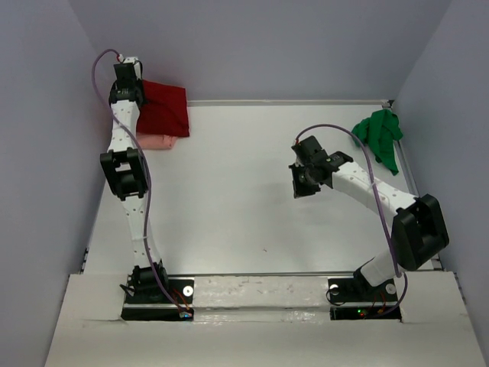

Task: Fold and stack the t-shirts
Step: Neatly place the folded tshirt to the corner

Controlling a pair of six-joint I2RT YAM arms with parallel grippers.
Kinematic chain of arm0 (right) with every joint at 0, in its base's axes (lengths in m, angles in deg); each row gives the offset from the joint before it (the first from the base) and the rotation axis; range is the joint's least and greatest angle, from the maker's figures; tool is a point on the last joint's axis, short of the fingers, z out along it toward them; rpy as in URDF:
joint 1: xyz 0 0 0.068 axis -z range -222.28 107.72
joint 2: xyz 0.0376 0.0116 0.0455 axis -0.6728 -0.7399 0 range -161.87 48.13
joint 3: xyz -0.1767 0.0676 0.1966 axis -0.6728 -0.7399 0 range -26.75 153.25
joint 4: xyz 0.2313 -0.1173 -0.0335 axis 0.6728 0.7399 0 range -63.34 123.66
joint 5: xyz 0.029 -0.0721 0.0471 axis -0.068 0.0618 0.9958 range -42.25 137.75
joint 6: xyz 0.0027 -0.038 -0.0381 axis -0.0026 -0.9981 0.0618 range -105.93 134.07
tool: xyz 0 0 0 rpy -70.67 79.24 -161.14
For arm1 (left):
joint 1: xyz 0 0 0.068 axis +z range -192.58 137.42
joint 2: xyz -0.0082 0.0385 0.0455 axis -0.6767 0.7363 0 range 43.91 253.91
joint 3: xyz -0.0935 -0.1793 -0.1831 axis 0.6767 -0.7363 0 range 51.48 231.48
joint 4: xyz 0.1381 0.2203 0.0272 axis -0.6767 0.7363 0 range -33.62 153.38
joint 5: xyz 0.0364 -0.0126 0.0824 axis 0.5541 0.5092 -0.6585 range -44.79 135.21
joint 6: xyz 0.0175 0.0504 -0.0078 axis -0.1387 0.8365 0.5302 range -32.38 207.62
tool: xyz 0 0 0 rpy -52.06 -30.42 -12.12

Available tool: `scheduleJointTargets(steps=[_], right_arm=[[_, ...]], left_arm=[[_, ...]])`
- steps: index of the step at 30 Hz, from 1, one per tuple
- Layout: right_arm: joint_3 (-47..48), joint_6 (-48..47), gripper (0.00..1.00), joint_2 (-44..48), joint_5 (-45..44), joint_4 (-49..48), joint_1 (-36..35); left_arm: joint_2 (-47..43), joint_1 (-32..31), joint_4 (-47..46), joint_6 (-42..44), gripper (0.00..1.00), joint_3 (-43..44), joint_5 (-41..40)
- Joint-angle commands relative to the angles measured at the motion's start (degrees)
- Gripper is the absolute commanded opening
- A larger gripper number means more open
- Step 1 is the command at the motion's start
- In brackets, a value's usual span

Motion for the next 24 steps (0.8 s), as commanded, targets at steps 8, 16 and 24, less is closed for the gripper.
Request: scheduleJointTargets(steps=[8,16,24], right_arm=[[-0.01,-0.08,0.0,0.09,-0.65,0.8,-1.03],[0.52,0.01,0.0,-1.04,-0.22,0.89,-1.03],[0.25,0.54,0.0,-1.84,0.4,0.28,-1.03]], left_arm=[[-1.33,3.59,-8.9,1.51,0.0,2.03,-0.87],[-0.89,3.51,-11.63,2.92,0.0,-0.35,3.24],[-1.94,2.89,-13.56,3.71,0.0,-2.38,3.35]])
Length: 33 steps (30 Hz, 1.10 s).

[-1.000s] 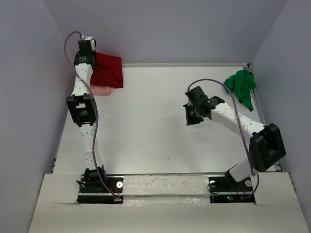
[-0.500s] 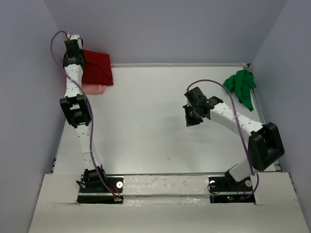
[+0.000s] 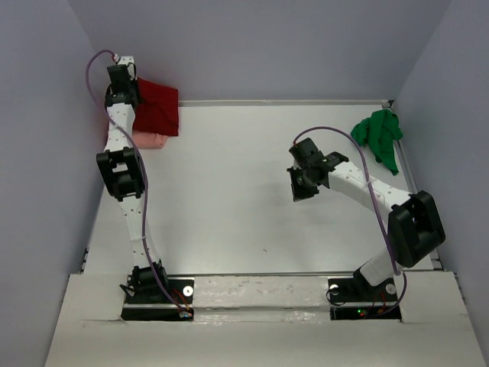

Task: Fold and stack the t-shirts
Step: Neatly place the folded tshirt to the corner

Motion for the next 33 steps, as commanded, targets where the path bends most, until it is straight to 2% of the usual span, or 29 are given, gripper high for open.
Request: scheduleJointTargets(steps=[1,15,23,26,27,30,31,32,33], right_arm=[[0.17,0.45,0.0,-0.09,0.38,-0.6,-0.88],[0.17,-0.43,0.0,-1.67,0.47,-0.6,-0.88],[0.61,-0.43,0.0,-1.5,0.47,1.07,-0.88],[0.95,-0.34,0.0,-1.41,0.38,1.51,-0.88],[1.13,-0.43,0.0,-1.76,0.47,1.69,-0.88],[0.96,-0.43,0.0,-2.11,0.47,1.69,-0.88],[0.87,-0.17,0.0,-2.55,0.47,1.6,-0.88],[0.61,-0.17,0.0,-2.55,0.47,1.34,-0.88],[0.17,-0.17,0.0,-2.64,2.38,1.16,-0.88]], left_arm=[[-1.88,0.22,-5.1,1.18,0.0,0.81,-2.15],[0.14,2.86,-6.68,1.62,0.0,1.87,-13.24],[5.59,4.44,-6.51,1.53,0.02,5.9,-13.86],[6.38,4.44,-7.99,1.97,0.19,5.21,-15.0],[7.0,4.44,-8.09,2.58,0.38,5.64,-15.35],[7.35,4.79,-9.05,1.98,0.49,5.82,-18.34],[7.53,5.49,-9.41,0.84,0.6,5.91,-17.74],[7.53,5.76,-9.5,0.22,0.62,6.0,-17.47],[7.27,6.02,-9.58,-1.18,0.72,5.91,-17.38]])
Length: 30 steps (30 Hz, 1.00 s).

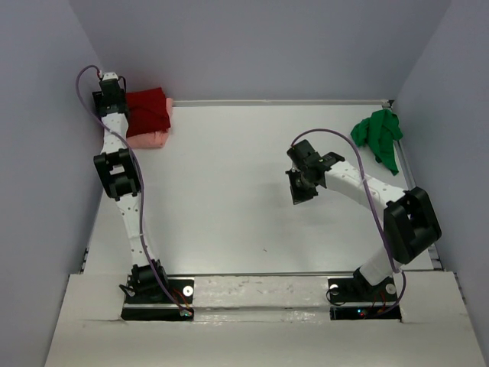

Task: Fold and stack the t-shirts
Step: Neatly place the folded tshirt to the corner

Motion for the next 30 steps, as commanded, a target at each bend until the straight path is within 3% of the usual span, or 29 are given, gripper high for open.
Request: scheduleJointTargets(steps=[1,3,5,14,20,24,26,27,30], right_arm=[[-0.01,0.29,0.0,-0.61,2.14,0.09,-0.47],[-0.27,0.21,0.0,-0.43,2.31,-0.17,-0.99],[-0.27,0.47,0.0,-0.34,1.96,-0.18,-1.0],[-0.01,0.73,0.0,2.02,1.17,-1.23,-2.05],[-2.29,1.44,0.0,7.47,1.17,-1.85,-3.1],[-4.14,2.05,0.0,11.95,-1.02,-1.76,-3.63],[-5.46,2.14,0.0,14.24,-1.47,-2.28,-3.63],[-5.55,2.49,0.0,14.68,-1.29,-2.28,-3.63],[-6.42,2.75,0.0,16.35,-0.5,-3.25,-3.63]], left_arm=[[-1.91,1.7,-4.71,-3.22,0.76,3.18,-2.12],[-3.66,1.7,-5.5,-4.46,0.8,1.43,-2.38],[-5.51,1.52,-6.64,-5.95,0.95,0.02,-2.91],[-20.01,-5.67,-12.27,-4.73,0.99,-12.18,-8.97],[-29.68,-14.64,-12.45,-1.65,0.99,-18.52,-7.4],[-30.23,-18.77,-4.57,-4.1,0.99,-17.49,-3.53],[-25.58,-19.65,5.36,-6.99,0.95,-10.12,-3.97],[-22.77,-19.83,8.7,-8.31,0.85,-5.66,-3.88],[-20.99,-20.36,14.35,-12.1,0.66,-5.95,-5.28]])
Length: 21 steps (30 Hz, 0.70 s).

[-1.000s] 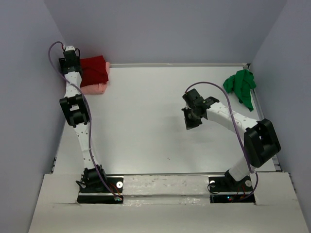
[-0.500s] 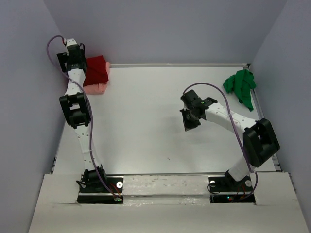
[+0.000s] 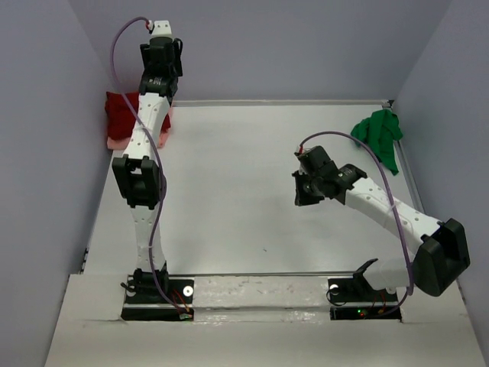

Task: Fold and stack the t-shirts
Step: Neatly place the folded tshirt to the corner

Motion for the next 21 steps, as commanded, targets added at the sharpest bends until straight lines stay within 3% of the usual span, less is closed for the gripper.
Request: scheduleJointTargets(steps=[1,4,6,21], right_arm=[[-1.75,0.96,0.0,2.59,-0.48,-2.55,-0.59],[-2.19,0.35,0.0,3.38,-0.56,-2.99,-0.59],[-2.45,-0.09,0.0,3.9,-0.39,-3.17,-0.59],[-4.47,0.35,0.0,5.13,-0.39,-4.31,-0.59]], left_arm=[[4.37,1.74,13.79,-6.49,0.65,0.12,-2.35],[5.24,0.42,14.32,-6.5,0.56,-2.26,-7.6],[6.64,-0.46,14.76,-5.97,0.56,-2.44,-10.78],[14.64,-4.86,14.94,-1.92,0.65,-2.44,-18.7]])
